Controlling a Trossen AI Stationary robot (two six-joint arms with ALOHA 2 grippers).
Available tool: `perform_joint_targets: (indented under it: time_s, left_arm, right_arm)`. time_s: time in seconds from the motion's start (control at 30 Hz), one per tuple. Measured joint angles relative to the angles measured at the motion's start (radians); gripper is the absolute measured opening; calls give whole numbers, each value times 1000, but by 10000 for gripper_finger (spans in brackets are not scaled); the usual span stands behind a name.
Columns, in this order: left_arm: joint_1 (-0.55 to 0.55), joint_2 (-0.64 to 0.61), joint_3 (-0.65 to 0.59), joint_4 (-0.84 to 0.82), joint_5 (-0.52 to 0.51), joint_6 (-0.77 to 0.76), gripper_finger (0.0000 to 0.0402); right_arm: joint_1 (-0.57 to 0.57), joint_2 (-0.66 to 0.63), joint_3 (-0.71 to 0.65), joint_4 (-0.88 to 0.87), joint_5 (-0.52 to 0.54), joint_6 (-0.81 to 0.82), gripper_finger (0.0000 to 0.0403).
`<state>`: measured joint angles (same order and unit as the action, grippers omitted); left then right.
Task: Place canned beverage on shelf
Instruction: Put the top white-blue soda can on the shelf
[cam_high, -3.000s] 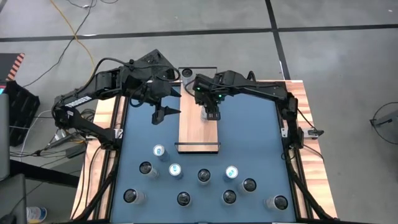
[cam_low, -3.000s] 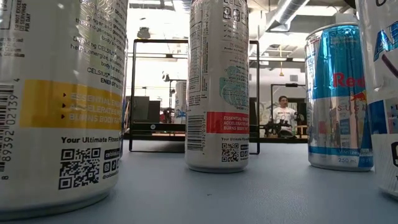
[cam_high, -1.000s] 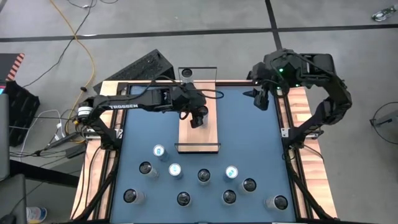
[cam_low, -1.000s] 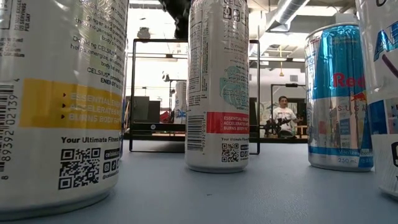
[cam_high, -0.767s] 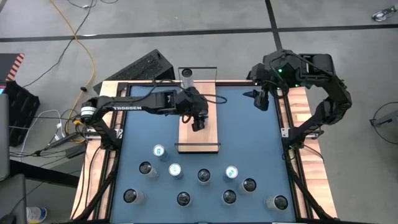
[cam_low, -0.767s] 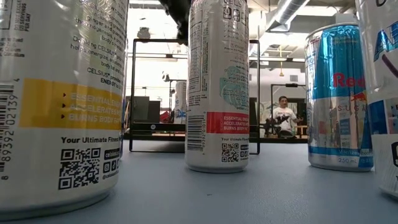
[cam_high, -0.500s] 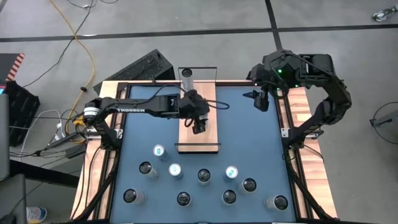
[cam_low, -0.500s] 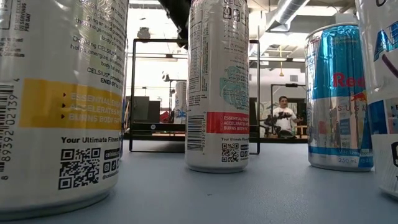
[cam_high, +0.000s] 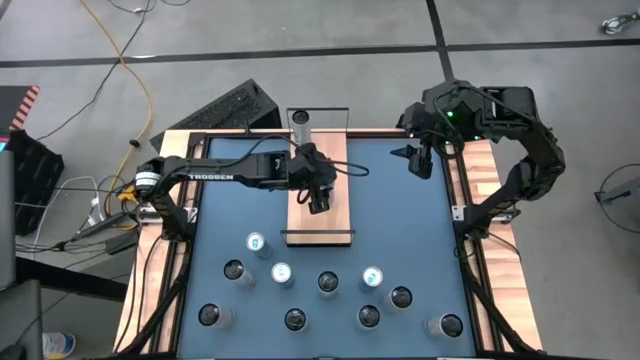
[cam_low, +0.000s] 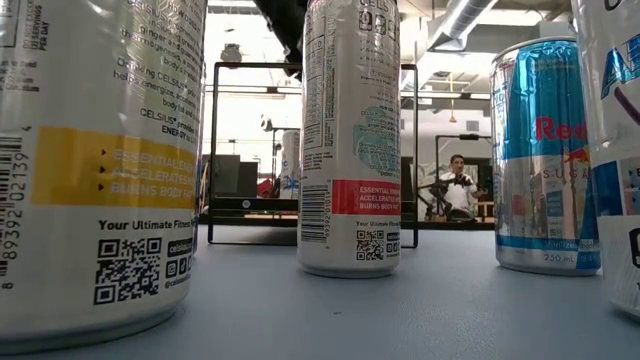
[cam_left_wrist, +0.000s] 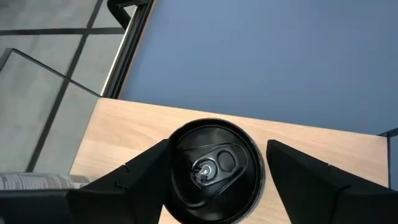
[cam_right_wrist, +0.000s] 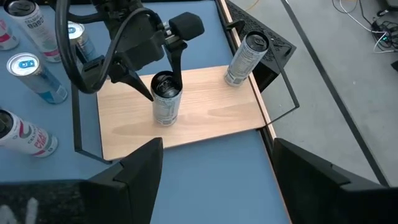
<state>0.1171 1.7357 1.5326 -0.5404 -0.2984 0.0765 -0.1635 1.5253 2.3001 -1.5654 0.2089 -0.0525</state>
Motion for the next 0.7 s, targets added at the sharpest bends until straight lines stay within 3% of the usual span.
perform_joint_targets:
  time_s: [0.23,0.57,0.7]
  left_arm:
    - [-4,-27,6,28,7,42,249]
    - [-3,-39,11,-5,-67,43,328]
    - [-2,-33,11,-14,-51,28,342]
  right_arm:
    - [0,0,0,0,0,4,286]
    - [0,0,0,-1,-1,11,286]
    - [0,0,0,-1,-1,11,286]
